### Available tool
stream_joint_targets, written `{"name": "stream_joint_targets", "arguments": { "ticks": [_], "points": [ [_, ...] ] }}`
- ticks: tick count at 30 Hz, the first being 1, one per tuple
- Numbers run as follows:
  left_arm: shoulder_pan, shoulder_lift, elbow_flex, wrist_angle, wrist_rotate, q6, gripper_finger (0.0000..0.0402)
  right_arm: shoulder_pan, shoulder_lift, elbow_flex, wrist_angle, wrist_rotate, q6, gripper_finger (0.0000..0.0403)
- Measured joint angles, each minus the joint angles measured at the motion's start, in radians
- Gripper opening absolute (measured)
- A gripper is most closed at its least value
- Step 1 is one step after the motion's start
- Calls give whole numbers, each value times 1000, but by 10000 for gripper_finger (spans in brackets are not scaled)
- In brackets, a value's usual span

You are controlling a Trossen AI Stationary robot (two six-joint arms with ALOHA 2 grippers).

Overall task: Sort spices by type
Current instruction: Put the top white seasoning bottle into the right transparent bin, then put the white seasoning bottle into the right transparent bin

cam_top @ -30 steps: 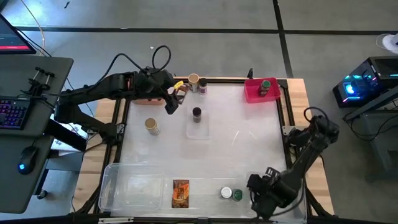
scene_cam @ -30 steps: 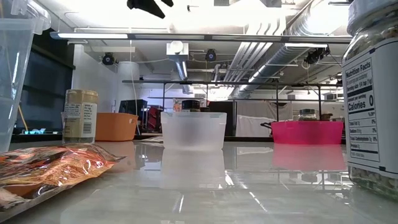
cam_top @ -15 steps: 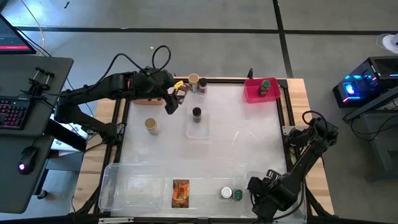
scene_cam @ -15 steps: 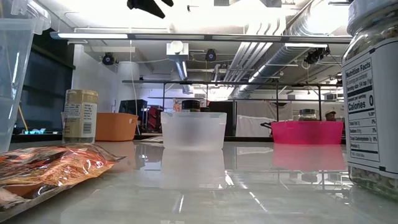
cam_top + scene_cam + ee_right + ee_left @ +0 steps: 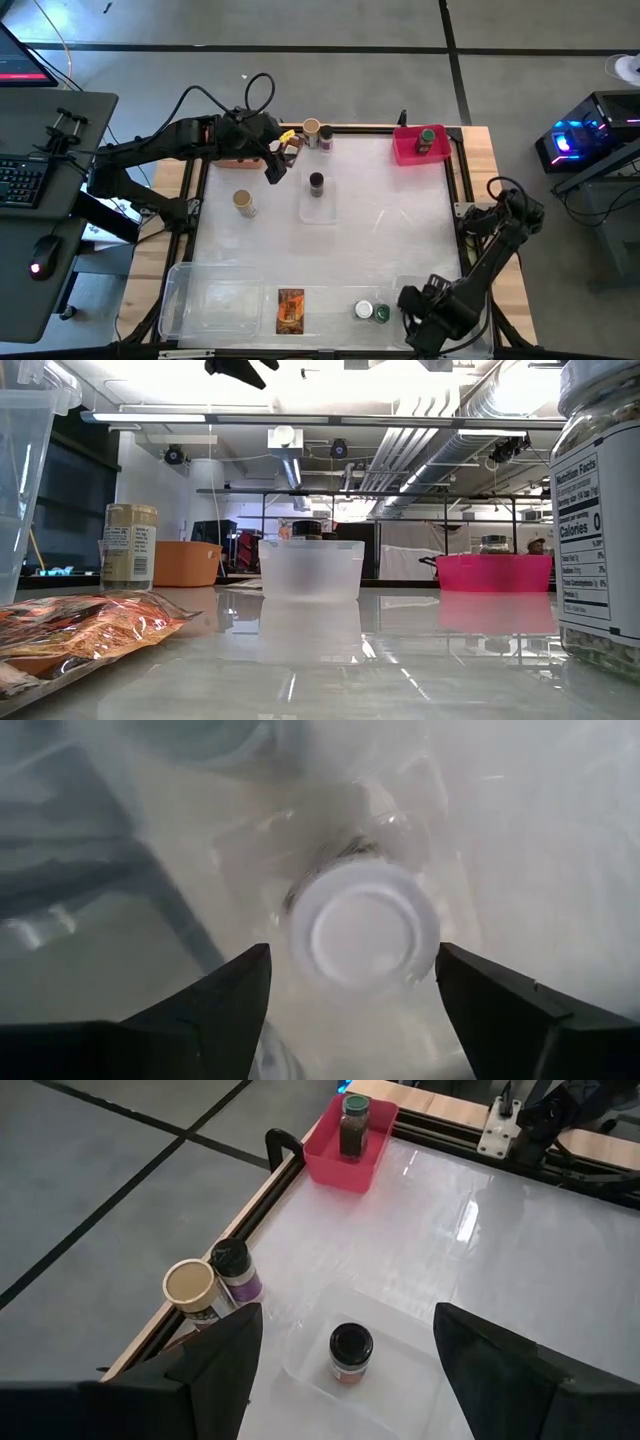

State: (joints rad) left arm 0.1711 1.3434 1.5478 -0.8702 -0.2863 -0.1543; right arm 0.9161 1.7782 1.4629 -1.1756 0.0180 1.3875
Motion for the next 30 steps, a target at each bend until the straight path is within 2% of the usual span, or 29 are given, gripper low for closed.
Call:
{"name": "stream_joint_targets", "arguments": {
  "ticks": [5,9,11,14,17,19,22,24,27,30],
  "points": [
    [0,0,0,0,0,22,282,0,-34,100,-93,-82,-56,278],
    [0,0,0,0,0,51,282,2,-86,198,-187,-78,-84,279],
    [0,0,0,0,0,62,282,-13,-113,234,-209,-30,-95,279],
    [0,-3,0,-1,23,62,282,-70,-145,285,-200,129,-149,279],
    [-5,-16,0,2,143,25,282,-146,-151,327,-162,294,-265,279],
    [-19,-29,0,9,251,-17,282,-200,-151,337,-100,344,-385,279],
    [-69,-49,0,18,362,-73,282,-277,-141,329,32,324,-581,279],
    [-123,-65,0,43,386,-109,282,-315,-128,313,94,294,-702,280],
    [-230,-90,0,86,370,-182,282,-349,-110,293,143,263,-826,280],
    [-368,-103,-1,99,269,-273,282,-368,-104,266,166,203,-892,280]
  ]
}}
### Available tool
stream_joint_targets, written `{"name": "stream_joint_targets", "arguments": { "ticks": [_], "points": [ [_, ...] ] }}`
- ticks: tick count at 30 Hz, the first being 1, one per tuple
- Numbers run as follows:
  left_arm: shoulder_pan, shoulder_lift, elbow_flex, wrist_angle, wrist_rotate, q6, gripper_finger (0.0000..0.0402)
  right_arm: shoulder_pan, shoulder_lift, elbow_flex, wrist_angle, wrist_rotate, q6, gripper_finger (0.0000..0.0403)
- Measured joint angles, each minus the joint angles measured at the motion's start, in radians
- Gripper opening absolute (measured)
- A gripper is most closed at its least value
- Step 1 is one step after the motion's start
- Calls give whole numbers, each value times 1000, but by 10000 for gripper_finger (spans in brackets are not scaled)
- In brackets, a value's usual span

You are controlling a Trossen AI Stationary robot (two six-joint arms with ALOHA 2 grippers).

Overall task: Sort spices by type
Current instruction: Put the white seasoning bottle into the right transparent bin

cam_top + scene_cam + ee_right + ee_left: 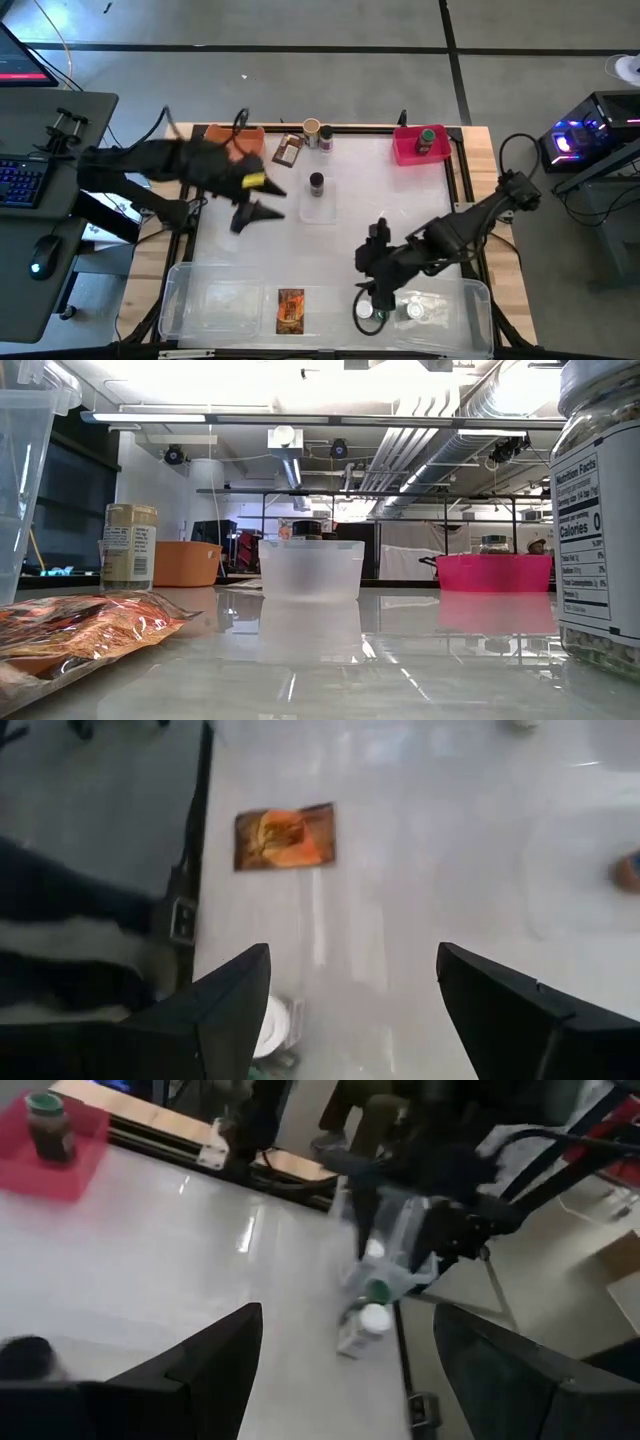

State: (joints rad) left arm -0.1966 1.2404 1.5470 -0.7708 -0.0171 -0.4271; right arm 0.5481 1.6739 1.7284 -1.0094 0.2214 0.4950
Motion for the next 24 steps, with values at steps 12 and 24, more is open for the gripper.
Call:
{"name": "stream_joint_targets", "arguments": {
  "ticks": [12,24],
  "points": [
    [-366,-25,-193,25,-304,-91,282,65,76,-27,58,-186,341,280],
    [-377,-70,-192,19,-396,-50,282,95,247,-28,43,-202,318,279]
  ]
}}
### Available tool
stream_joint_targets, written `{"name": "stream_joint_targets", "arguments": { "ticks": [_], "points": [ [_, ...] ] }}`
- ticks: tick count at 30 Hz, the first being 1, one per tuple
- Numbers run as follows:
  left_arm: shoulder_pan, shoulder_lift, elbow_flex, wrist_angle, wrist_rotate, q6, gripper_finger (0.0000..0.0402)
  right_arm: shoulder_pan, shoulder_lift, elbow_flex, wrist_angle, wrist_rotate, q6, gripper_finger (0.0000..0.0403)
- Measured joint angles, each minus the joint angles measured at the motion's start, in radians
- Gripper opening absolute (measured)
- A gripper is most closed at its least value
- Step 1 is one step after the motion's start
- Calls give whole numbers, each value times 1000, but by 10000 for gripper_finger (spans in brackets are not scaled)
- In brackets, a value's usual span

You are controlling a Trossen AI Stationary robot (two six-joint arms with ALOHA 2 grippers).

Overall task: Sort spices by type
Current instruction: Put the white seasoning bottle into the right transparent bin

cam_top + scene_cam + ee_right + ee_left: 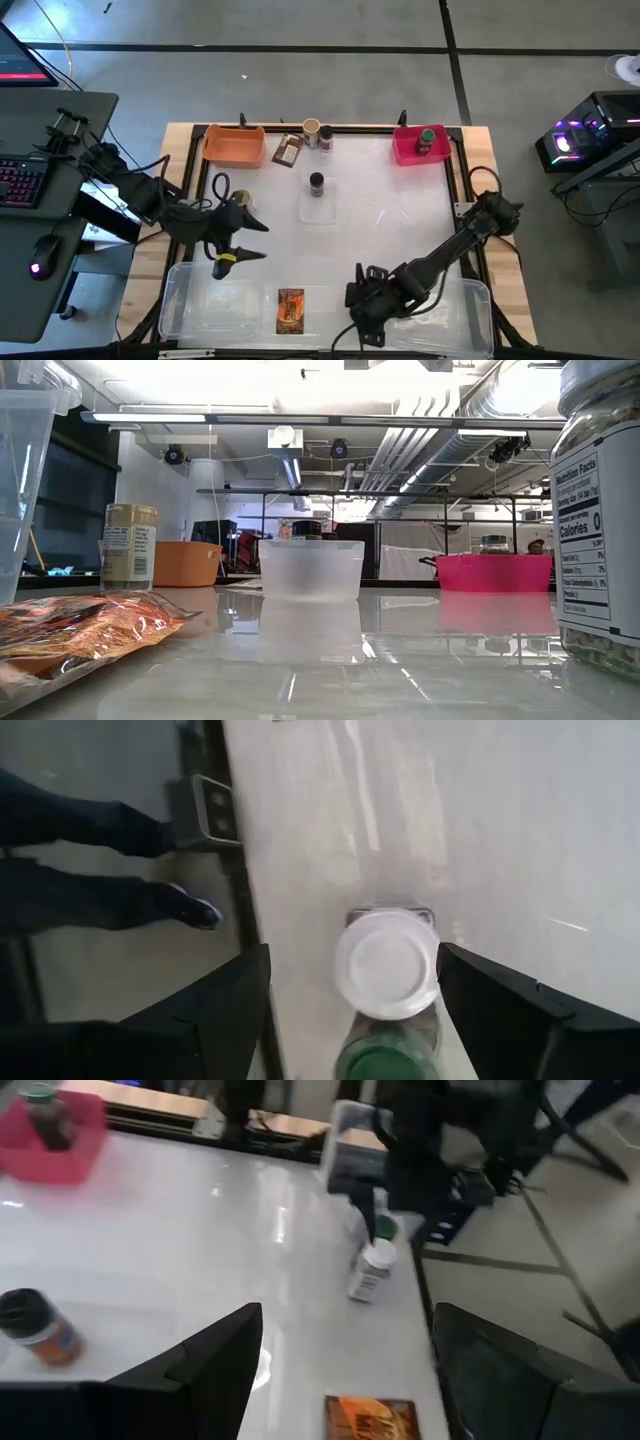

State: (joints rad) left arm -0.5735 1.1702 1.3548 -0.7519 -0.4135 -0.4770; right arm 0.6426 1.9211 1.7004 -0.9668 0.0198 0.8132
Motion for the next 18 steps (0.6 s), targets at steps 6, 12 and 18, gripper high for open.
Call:
{"name": "stream_joint_targets", "arguments": {
  "ticks": [6,12,18],
  "points": [
    [4,4,0,0,-27,-17,282,5,29,0,-7,8,-67,279],
    [4,4,0,1,-81,-20,282,5,30,0,-39,61,-74,279],
    [4,4,0,1,-83,-20,282,5,30,0,-38,59,-110,279]
  ]
}}
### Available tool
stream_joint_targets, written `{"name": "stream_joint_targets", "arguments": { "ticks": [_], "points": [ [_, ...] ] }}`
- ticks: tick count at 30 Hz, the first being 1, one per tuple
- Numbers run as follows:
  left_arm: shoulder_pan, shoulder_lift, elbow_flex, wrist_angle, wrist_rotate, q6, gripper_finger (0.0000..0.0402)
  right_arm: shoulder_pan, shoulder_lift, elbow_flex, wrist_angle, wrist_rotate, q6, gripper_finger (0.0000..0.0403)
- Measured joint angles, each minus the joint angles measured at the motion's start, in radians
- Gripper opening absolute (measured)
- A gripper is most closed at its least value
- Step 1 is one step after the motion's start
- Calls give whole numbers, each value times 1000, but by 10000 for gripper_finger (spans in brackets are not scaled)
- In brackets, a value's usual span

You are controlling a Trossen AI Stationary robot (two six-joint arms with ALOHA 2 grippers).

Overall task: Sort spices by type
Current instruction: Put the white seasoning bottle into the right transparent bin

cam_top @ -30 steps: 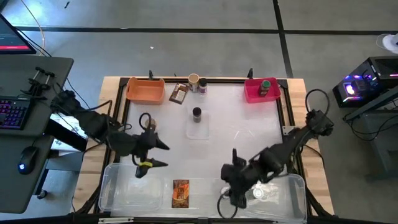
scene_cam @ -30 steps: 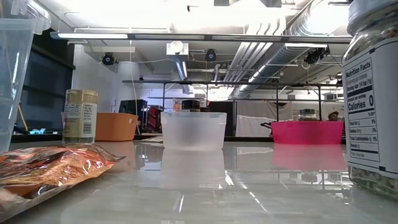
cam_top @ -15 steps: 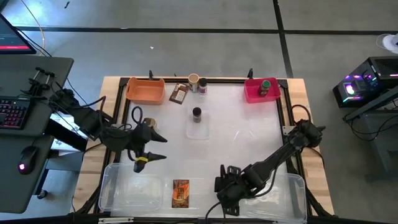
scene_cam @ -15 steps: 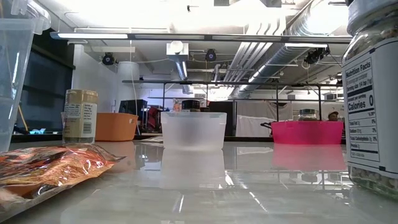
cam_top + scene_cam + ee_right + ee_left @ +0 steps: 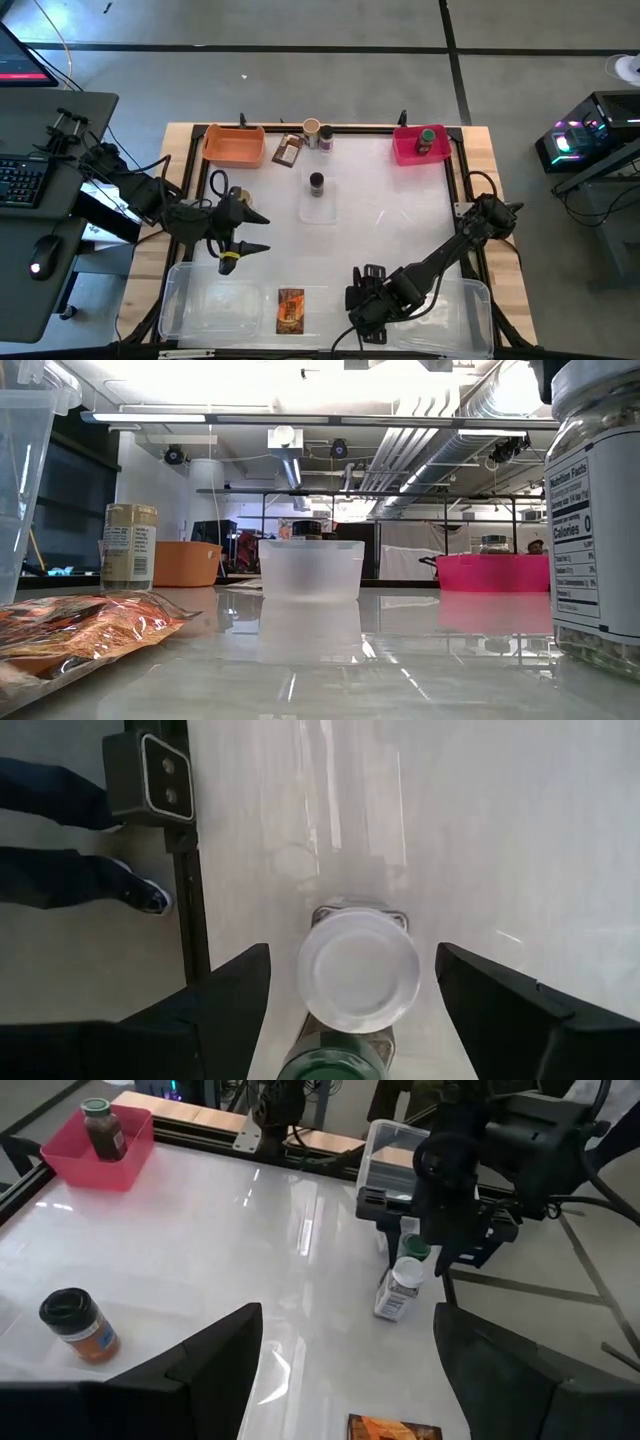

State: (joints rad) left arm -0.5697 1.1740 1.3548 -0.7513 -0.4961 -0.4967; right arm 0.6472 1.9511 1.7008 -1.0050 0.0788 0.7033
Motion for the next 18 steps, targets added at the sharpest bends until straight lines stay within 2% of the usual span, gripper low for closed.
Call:
{"name": "stream_joint_targets", "arguments": {
  "ticks": [12,18],
  "points": [
    [0,0,0,0,0,1,282,-2,3,0,-29,-2,-5,279],
    [0,0,1,-3,-1,0,282,-4,54,0,-4,-55,-8,279]
  ]
}}
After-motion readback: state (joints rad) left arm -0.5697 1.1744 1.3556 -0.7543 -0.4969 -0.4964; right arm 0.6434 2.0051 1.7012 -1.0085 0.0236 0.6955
